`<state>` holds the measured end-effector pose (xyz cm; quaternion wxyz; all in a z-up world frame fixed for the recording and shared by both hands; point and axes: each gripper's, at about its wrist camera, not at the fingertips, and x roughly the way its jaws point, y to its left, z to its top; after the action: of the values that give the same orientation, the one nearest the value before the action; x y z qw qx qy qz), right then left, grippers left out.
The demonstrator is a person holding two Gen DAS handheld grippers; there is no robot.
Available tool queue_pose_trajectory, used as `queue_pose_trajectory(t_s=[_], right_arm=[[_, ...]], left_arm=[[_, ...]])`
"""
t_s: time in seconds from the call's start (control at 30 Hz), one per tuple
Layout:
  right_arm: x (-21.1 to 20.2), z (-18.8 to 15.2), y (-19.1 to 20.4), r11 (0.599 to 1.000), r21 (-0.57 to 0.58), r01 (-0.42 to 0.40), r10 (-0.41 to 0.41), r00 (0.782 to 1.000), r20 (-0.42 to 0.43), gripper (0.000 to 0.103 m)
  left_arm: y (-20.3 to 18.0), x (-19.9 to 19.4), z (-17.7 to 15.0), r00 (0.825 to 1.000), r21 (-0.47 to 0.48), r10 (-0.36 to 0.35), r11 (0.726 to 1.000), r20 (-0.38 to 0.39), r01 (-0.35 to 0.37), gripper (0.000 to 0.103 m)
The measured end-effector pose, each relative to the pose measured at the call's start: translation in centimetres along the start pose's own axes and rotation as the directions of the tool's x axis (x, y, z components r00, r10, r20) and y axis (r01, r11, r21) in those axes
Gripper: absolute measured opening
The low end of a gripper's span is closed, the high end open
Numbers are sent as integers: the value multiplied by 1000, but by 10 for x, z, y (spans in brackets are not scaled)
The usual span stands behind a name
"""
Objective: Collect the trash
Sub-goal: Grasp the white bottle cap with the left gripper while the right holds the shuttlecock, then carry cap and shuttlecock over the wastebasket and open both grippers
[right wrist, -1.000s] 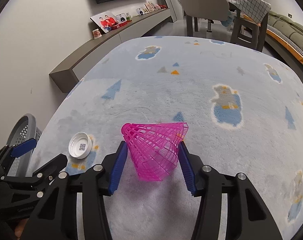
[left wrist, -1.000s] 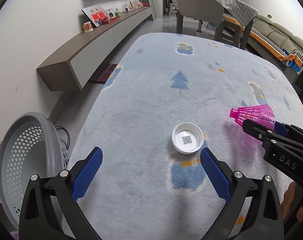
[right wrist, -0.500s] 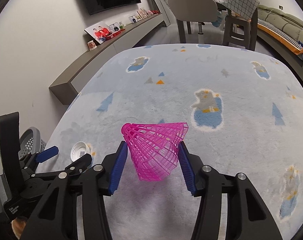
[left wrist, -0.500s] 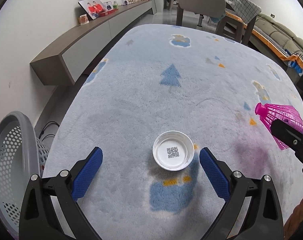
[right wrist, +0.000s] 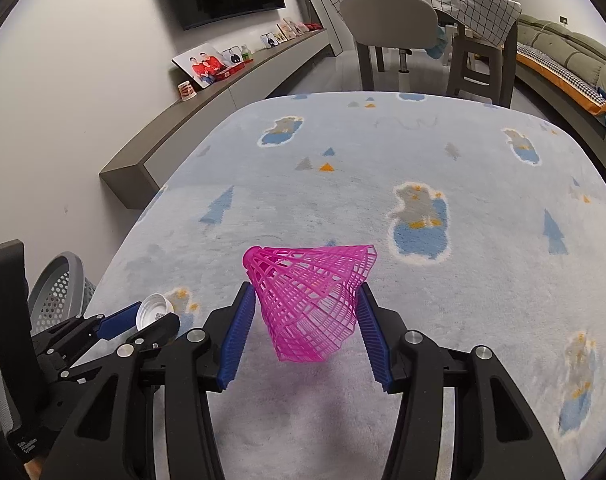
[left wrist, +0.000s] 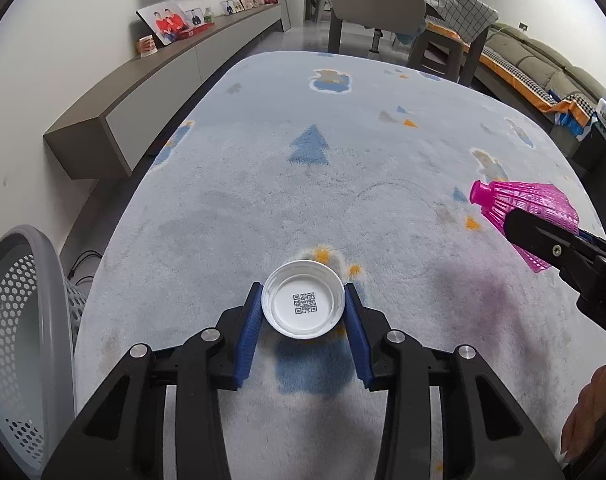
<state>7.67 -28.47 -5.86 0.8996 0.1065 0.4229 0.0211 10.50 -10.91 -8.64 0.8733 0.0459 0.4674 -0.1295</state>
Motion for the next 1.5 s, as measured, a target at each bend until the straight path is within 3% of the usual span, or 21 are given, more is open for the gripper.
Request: queue_pose_trajectory(t_s=[0.3, 0.6, 0.97, 1.23, 1.27, 1.37, 1.5], right_arm=[[-16, -17, 49, 999, -33, -35, 35, 999, -2, 50], [-28, -27, 143, 986, -77, -145, 145, 989, 0, 50], [-1, -39, 275, 940, -224, -256, 241, 966, -91, 50], [24, -45, 320, 922, -284, -264, 233, 962, -140, 51], [24, -46, 321, 920, -286, -268, 236, 961, -142, 51], [30, -46, 326, 917, -290, -272, 236, 960, -152, 55], [33, -46, 330, 918, -287, -275, 239, 959, -155, 65]], left_arm=[[49, -57, -13, 995, -16, 58, 998, 76, -57, 39], [136, -106, -35, 982, -78, 159, 985, 105, -151, 39], [243, -115, -67, 962, -185, 268, 949, 57, -253, 39], [282, -107, -76, 961, -244, 274, 935, 38, -257, 40], [285, -107, -77, 961, -250, 275, 934, 37, -257, 42], [289, -110, -80, 952, -255, 302, 925, 41, -282, 61], [293, -116, -81, 949, -267, 310, 920, 50, -287, 69]])
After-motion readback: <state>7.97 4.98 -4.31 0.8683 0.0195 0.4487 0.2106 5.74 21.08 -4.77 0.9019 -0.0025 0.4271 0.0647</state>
